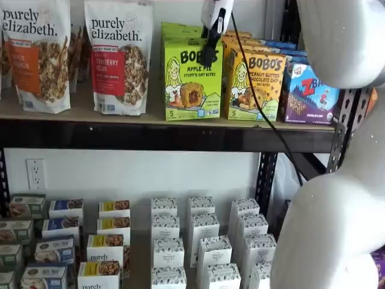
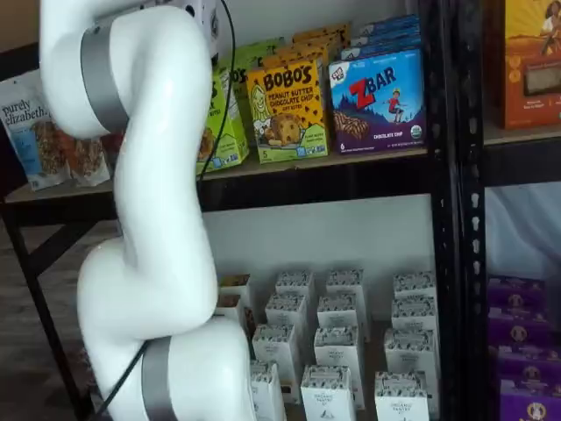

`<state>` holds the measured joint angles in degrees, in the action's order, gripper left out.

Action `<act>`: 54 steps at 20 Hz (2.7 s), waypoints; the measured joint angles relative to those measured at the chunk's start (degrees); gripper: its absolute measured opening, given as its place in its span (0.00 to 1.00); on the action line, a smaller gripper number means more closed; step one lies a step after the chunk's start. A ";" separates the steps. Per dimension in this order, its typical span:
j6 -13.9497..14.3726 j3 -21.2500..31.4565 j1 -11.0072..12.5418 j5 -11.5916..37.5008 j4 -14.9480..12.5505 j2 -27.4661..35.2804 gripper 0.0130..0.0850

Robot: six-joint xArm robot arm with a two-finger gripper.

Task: Pick the green box on the top shelf, the fourth from the left

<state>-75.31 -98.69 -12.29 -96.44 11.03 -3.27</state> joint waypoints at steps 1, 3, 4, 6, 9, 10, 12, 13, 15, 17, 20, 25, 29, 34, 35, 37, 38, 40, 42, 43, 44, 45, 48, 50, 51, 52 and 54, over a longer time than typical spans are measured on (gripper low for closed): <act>-0.10 0.02 0.14 -0.28 0.04 -0.13 0.28; -0.26 0.11 0.31 -0.73 -0.08 -0.40 0.28; -0.36 0.22 0.41 -0.92 -0.11 -0.58 0.28; -0.53 0.44 0.62 -1.21 -0.05 -0.91 0.28; -0.75 0.89 0.90 -1.38 0.18 -1.45 0.28; -0.81 1.11 1.01 -1.25 0.42 -1.67 0.22; -0.84 1.28 1.08 -1.24 0.62 -1.93 0.17; -0.84 1.22 1.10 -1.41 0.66 -1.94 0.17; -0.82 0.89 1.10 -1.99 0.65 -1.83 0.17; -0.81 0.74 1.15 -2.37 0.74 -1.82 0.17; -0.77 0.42 1.18 -3.21 0.80 -1.83 0.17; -0.47 -0.11 0.99 -4.93 0.67 -2.03 0.17; -0.41 0.11 1.15 -5.90 1.02 -2.89 0.17; -0.63 1.30 1.55 -6.79 1.08 -4.82 0.17; -0.70 1.54 1.68 -7.10 1.19 -5.23 0.17; -0.83 1.96 1.95 -7.79 1.43 -6.00 0.17; -0.91 2.09 2.13 -8.31 1.62 -6.37 0.17; -1.07 2.41 2.42 -9.41 1.73 -7.12 0.17; -1.27 3.23 2.65 -9.90 1.64 -8.18 0.17; -1.38 3.63 2.79 -10.05 1.68 -8.63 0.17; -1.53 4.17 3.02 -10.21 1.88 -9.23 0.17; -1.71 4.79 3.29 -10.32 2.13 -9.88 0.17; -2.30 6.66 4.13 -10.37 2.92 -11.80 0.17; -2.75 8.13 4.65 -9.96 3.25 -13.18 0.17; -3.01 8.98 4.92 -9.56 3.38 -13.96 0.17; -3.27 9.86 5.19 -9.05 3.48 -14.72 0.17; -3.80 11.36 5.73 -8.32 3.66 -16.04 0.17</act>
<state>-79.11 -87.32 -6.56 -104.76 14.68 -19.32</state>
